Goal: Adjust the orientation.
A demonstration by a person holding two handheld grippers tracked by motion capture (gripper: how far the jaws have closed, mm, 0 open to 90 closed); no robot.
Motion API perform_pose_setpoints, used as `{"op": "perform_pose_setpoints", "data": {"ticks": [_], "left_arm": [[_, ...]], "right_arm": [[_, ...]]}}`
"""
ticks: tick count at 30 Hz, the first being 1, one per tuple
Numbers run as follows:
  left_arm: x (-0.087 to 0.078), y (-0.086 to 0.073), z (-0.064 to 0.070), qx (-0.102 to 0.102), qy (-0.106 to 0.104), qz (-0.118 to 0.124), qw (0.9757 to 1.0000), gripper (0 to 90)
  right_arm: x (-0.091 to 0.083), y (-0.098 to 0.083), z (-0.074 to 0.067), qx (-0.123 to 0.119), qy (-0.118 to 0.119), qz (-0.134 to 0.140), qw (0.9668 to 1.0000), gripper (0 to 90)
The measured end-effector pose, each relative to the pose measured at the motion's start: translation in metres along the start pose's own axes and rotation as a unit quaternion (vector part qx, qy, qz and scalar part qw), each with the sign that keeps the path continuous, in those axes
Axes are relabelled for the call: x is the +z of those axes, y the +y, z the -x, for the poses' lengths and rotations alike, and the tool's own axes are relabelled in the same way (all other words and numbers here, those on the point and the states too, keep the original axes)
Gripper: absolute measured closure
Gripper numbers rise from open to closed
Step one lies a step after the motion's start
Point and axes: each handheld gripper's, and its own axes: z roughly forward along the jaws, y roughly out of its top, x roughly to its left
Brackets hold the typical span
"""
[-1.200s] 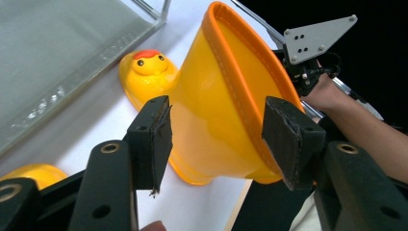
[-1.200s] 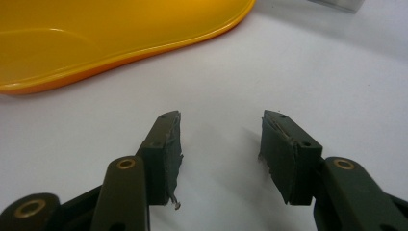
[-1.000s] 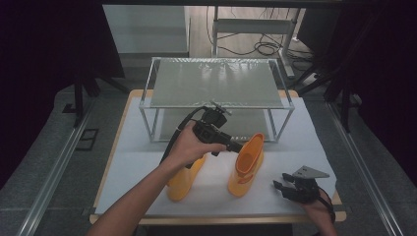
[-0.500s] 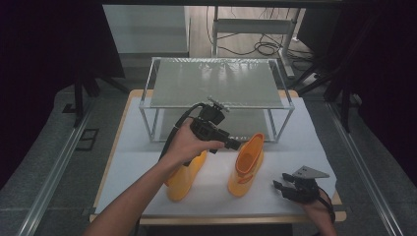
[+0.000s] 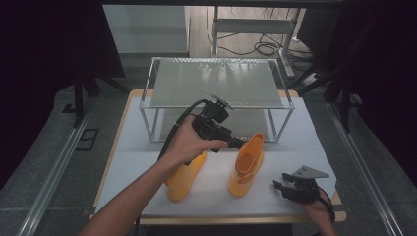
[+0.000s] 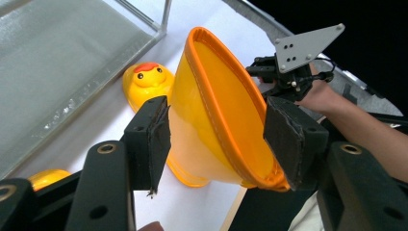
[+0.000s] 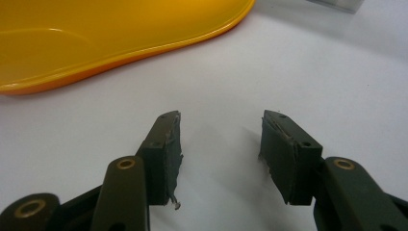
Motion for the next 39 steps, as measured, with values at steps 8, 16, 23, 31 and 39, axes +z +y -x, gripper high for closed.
{"op": "perform_pose_setpoints", "data": {"ticks": [8,16,23,31,39], "left_arm": [[0.027,0.007,0.001,-0.011,0.009,-0.032,0.9994,43.2],[0.043,0.007,0.003,-0.007,0.028,-0.056,0.9980,44.5],[0.058,0.006,0.001,0.000,0.045,-0.089,0.9950,49.6],[0.067,0.004,0.002,0.011,0.043,-0.108,0.9932,74.3],[0.066,0.004,0.000,0.009,0.038,-0.105,0.9937,85.9]], "right_arm": [[0.000,0.000,0.001,-0.001,0.002,0.001,1.0000,49.1],[0.000,0.000,0.001,-0.001,0.001,0.000,1.0000,49.1],[0.000,0.000,0.001,-0.002,0.001,0.001,1.0000,49.1],[0.000,0.000,0.001,-0.002,0.000,0.001,1.0000,49.1],[0.000,0.000,0.002,0.000,0.000,0.002,1.0000,49.1]]}}
